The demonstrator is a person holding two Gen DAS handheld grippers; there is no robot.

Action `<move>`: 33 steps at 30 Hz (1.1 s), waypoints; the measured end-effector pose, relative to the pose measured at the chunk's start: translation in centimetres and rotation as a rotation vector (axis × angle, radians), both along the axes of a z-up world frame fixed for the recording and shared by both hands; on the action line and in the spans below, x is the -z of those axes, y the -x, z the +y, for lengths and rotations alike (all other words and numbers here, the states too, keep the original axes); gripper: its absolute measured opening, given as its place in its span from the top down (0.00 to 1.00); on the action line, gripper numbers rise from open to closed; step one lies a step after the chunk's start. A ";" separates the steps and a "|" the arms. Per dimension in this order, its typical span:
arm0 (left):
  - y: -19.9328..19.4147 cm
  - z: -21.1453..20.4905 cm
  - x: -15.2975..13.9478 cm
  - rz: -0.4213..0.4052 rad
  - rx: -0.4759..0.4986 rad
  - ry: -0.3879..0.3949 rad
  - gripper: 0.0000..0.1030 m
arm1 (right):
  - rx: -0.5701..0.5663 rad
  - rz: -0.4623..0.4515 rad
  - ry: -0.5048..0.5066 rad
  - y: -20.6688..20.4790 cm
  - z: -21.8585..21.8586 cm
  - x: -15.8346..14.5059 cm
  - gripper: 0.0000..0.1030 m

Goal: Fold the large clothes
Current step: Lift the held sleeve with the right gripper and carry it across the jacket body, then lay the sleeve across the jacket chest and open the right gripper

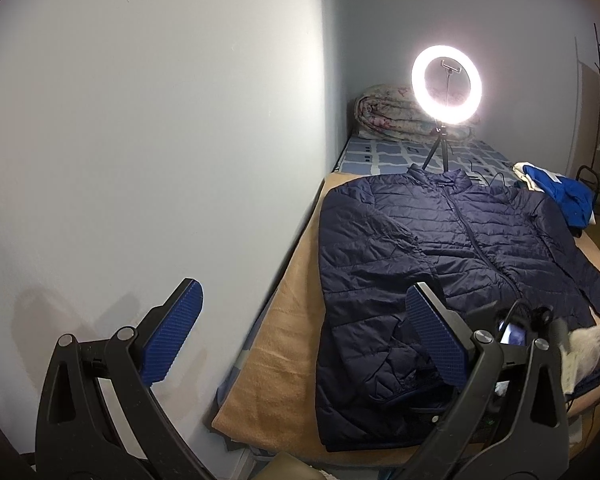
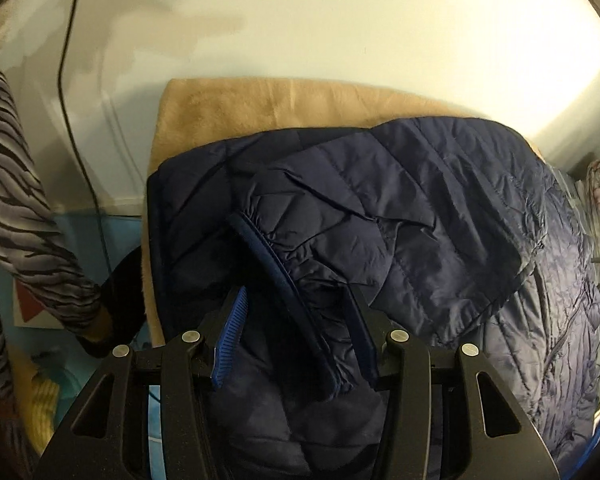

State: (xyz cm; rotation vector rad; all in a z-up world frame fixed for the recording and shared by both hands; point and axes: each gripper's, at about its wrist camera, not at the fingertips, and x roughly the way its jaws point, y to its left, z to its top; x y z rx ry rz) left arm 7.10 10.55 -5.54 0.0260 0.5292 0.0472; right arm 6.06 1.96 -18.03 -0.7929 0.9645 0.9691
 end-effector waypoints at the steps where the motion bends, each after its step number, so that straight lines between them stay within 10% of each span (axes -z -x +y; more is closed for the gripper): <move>1: -0.1 0.1 0.0 0.001 -0.004 0.003 0.00 | 0.003 -0.001 0.002 0.0 0.1 0.5 0.54; 4: -0.4 0.2 -0.1 0.008 -0.010 0.016 0.00 | 0.024 0.008 -0.005 -0.1 0.3 1.2 0.56; 8: -0.4 0.0 -0.6 -0.004 -0.008 0.023 0.00 | 0.069 0.028 -0.043 -0.4 -0.3 0.6 0.92; 22: -2.2 -3.4 0.1 0.049 0.057 0.005 0.00 | 0.433 0.129 -0.396 -10.4 -8.9 -6.2 0.95; 33: -8.7 -11.0 0.6 0.200 0.182 0.065 0.00 | 0.683 0.084 -0.478 -17.5 -16.4 -8.8 0.95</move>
